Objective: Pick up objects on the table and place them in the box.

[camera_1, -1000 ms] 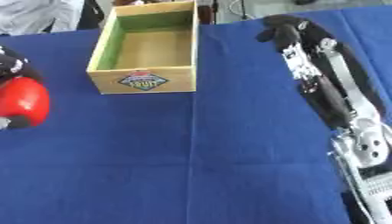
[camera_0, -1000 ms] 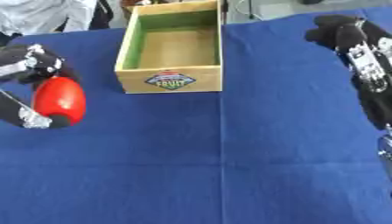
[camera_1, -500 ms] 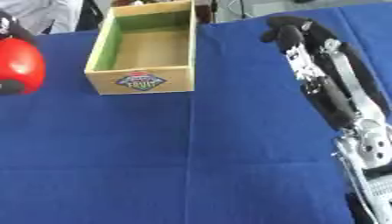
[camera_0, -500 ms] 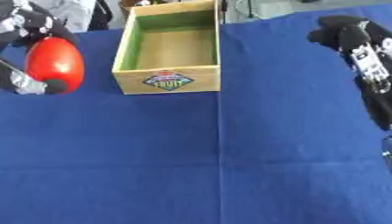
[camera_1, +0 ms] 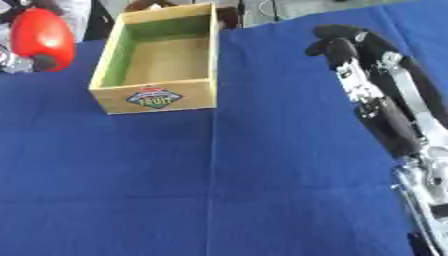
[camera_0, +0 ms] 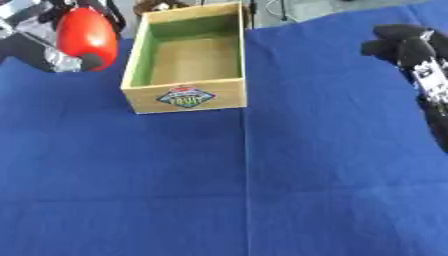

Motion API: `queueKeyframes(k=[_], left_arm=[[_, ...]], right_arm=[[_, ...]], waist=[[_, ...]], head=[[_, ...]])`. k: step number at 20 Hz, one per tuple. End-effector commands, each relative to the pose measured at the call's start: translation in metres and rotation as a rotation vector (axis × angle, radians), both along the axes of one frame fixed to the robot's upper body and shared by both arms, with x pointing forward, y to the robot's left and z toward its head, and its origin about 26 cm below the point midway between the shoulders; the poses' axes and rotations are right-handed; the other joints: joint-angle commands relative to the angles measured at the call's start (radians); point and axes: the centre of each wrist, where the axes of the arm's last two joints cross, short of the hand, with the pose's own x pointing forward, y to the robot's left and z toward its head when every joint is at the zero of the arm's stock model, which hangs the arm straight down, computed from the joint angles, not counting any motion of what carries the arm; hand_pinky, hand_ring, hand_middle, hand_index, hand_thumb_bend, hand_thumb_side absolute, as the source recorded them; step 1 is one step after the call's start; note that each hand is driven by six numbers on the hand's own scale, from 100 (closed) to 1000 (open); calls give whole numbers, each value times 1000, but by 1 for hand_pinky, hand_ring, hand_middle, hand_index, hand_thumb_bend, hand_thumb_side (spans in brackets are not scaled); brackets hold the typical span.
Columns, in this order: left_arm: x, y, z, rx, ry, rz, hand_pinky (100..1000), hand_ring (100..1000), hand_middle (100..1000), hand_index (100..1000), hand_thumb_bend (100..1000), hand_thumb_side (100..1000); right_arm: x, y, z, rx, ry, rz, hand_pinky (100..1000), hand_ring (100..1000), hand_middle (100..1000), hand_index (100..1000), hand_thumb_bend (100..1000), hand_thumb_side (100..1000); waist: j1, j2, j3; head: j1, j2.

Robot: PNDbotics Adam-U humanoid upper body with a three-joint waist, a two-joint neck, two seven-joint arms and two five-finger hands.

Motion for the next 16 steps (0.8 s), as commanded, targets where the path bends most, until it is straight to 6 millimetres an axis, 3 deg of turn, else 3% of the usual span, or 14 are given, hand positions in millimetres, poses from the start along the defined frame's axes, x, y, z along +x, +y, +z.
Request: queueKeyframes(k=[1,9,16], left_arm=[[0,10,13,-58,-79,36,100,218,358,536,265,513],[11,17,9,-225,-209,62,100,216,357,532,289,507],[18,32,0,-287,-290,147,100,217,360,534,293,516]], right_arm=[[-4,3,10,-13,-38,33,924,834,664,826,100,817],[-5,16,24,-39,-97,123,922,832,667,827,100,832],[-8,34,44,-56,-178,219,919,831,670,826,100,850]], waist=[[4,-14,-13],[29,9,-77],[45,30,-144]], head=[[21,-17],[61,-36],[128,-69]])
